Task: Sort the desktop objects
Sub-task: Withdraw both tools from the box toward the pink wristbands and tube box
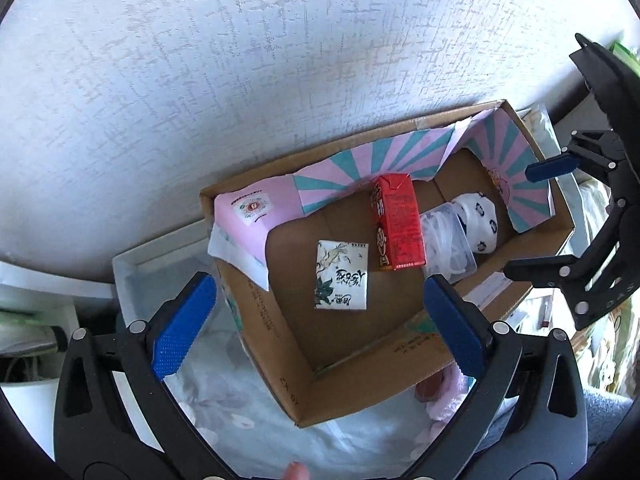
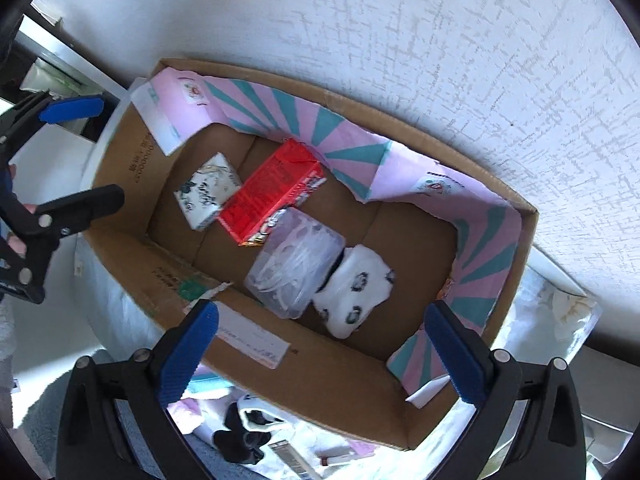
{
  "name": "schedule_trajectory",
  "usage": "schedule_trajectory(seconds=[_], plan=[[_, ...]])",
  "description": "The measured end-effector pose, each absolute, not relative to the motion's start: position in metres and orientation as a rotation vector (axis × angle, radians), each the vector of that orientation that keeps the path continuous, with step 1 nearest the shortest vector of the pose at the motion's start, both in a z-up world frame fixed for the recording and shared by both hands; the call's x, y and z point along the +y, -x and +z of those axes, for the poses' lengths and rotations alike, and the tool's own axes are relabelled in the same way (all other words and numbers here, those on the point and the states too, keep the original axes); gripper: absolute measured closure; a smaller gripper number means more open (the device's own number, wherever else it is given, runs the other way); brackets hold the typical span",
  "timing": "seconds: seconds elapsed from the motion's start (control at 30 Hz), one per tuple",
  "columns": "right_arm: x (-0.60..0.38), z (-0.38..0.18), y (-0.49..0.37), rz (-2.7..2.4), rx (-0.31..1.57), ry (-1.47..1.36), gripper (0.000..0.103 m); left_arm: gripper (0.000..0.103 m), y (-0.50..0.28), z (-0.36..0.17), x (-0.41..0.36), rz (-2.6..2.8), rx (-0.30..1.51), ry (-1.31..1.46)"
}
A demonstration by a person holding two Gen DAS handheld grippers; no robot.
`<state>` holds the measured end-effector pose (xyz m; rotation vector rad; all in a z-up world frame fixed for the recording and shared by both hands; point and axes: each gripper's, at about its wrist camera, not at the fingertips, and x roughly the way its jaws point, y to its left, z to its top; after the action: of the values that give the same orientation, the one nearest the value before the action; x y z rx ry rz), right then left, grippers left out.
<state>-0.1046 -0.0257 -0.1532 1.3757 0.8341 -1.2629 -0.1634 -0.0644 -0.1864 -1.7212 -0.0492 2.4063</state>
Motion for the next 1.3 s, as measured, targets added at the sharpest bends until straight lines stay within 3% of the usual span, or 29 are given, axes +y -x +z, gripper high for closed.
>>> schedule_trajectory(seconds=[0.13, 0.4, 0.73, 1.0, 1.3], plan=[[-0.033, -0.156, 0.103, -1.237, 0.746, -1.388, 0.000, 0.000, 0.159, -0.181, -0.063, 2.420, -0.068, 1.714], [-0.018, -0.131, 0.094, -1.268, 0.791, -1.272, 0.000, 0.000, 0.138, -0.153, -0.055, 2.521, -0.112, 1.680], [0.025, -0.105, 0.079, -1.286, 0.853, -1.124, 0.000, 0.000, 0.090, -0.123, -0.036, 2.608, -0.015, 1.591], [0.078, -0.105, 0.092, -1.301, 0.852, -1.085, 0.000, 0.000, 0.048, -0.134, -0.018, 2.568, 0.049, 1.626], [0.112, -0.137, 0.097, -1.272, 0.927, -1.061, 0.000, 0.000, 0.021, -0.163, 0.006, 2.501, -0.025, 1.724]])
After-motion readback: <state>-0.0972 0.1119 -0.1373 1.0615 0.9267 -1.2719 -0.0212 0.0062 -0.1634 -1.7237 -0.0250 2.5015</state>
